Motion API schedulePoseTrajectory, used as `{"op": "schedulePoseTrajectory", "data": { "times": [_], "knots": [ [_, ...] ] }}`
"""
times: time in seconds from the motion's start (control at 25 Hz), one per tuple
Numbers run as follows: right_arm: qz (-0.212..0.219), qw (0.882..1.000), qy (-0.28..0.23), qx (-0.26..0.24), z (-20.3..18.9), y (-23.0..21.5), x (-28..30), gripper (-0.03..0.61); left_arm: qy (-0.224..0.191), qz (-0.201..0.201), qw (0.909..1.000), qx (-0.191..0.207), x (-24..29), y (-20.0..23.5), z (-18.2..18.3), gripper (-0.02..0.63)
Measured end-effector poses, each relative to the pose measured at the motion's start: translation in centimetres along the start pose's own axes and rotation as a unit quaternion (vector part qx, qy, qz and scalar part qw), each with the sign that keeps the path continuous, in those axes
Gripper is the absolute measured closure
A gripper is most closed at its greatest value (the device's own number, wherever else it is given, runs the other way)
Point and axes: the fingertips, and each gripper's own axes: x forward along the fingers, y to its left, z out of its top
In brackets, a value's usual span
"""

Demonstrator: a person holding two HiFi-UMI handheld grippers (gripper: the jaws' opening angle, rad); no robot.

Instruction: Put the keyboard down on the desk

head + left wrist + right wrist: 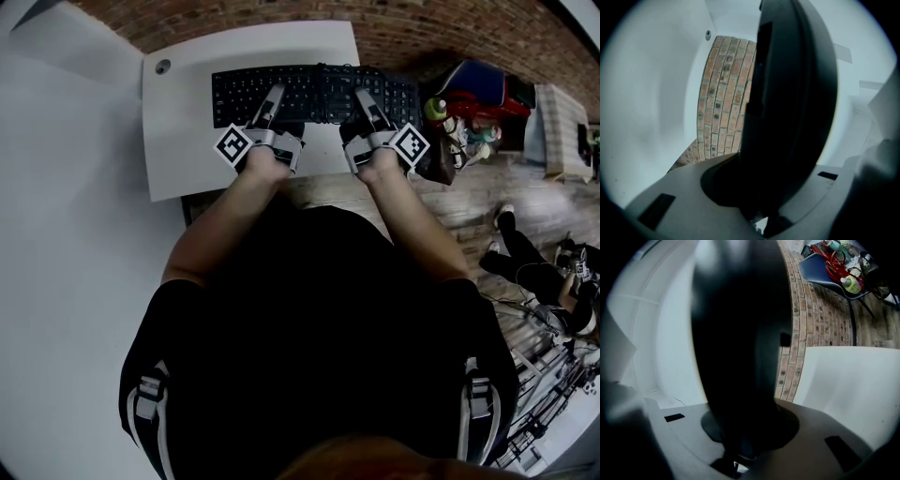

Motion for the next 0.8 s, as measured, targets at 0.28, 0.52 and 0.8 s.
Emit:
{"op": "schedulePoseTrajectory", "data": {
  "times": [0.28,0.52,0.8],
  "knots": [
    [-0.011,1.000,0.000,0.012,-3.0,-1.7,6.0,0.472,0.000,0.013,0.9999,-0.005,1.2,0.5,6.8,0.514],
    [-0.013,1.000,-0.001,0.015,-2.9,-2.6,6.2,0.472,0.000,0.019,0.9998,-0.003,1.2,1.1,7.0,0.514],
    [-0.020,0.999,0.002,0.027,-2.6,-3.0,6.3,0.472,-0.002,0.032,0.9995,0.001,1.4,1.3,6.9,0.514]
  ]
}}
